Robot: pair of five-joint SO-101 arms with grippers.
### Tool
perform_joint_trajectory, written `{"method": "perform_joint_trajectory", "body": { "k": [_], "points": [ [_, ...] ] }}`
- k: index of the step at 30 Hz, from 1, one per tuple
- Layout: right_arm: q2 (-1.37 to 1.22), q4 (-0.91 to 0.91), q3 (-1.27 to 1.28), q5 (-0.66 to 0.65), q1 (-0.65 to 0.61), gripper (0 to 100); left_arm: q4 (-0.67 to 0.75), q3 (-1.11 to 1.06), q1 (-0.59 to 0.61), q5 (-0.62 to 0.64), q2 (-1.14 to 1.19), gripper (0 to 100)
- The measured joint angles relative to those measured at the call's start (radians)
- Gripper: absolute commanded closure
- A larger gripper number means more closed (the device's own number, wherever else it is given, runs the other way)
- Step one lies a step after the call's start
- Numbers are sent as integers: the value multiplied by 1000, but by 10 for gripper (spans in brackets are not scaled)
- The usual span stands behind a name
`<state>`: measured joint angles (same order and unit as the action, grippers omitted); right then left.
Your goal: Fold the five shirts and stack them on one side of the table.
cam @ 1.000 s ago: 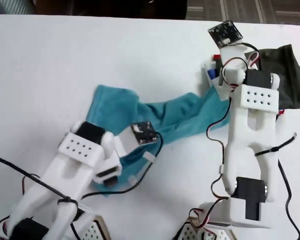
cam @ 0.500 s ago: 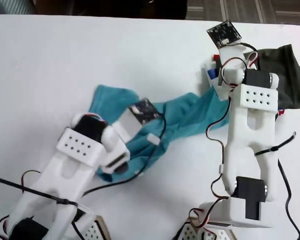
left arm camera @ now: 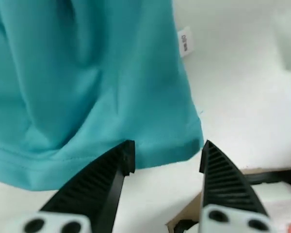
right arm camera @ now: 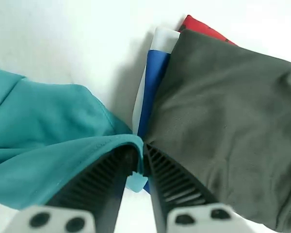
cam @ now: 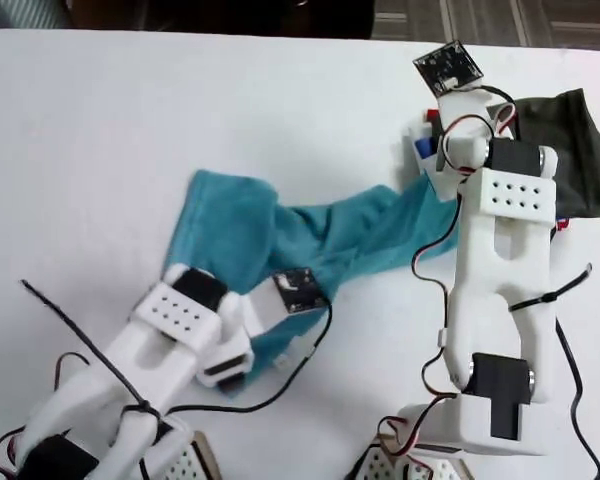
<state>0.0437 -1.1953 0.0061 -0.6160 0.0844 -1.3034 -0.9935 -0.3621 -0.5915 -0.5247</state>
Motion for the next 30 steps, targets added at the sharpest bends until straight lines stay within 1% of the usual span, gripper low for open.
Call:
{"method": "perform_joint_trajectory", "body": {
  "k": [3, 7, 10, 14, 18, 20, 25, 30],
  "points": [
    [0, 0, 0, 0, 0, 980, 9, -6, -11, 40, 0, 762],
    [0, 0, 0, 0, 0, 980, 38, -9, -80, 112, 0, 762],
    [0, 0, 0, 0, 0, 980, 87, -44, -141, 167, 0, 762],
    [0, 0, 0, 0, 0, 980, 172, -109, -158, 189, 0, 762],
    [0, -15, 0, 0, 0, 980, 244, -161, -157, 190, 0, 760],
    [0, -18, 0, 0, 0, 980, 270, -172, -130, 189, 0, 744],
    [0, -20, 0, 0, 0, 980, 290, -199, -31, 100, -3, 740],
    [0, -20, 0, 0, 0, 980, 290, -203, -6, 72, -3, 742]
  ]
}}
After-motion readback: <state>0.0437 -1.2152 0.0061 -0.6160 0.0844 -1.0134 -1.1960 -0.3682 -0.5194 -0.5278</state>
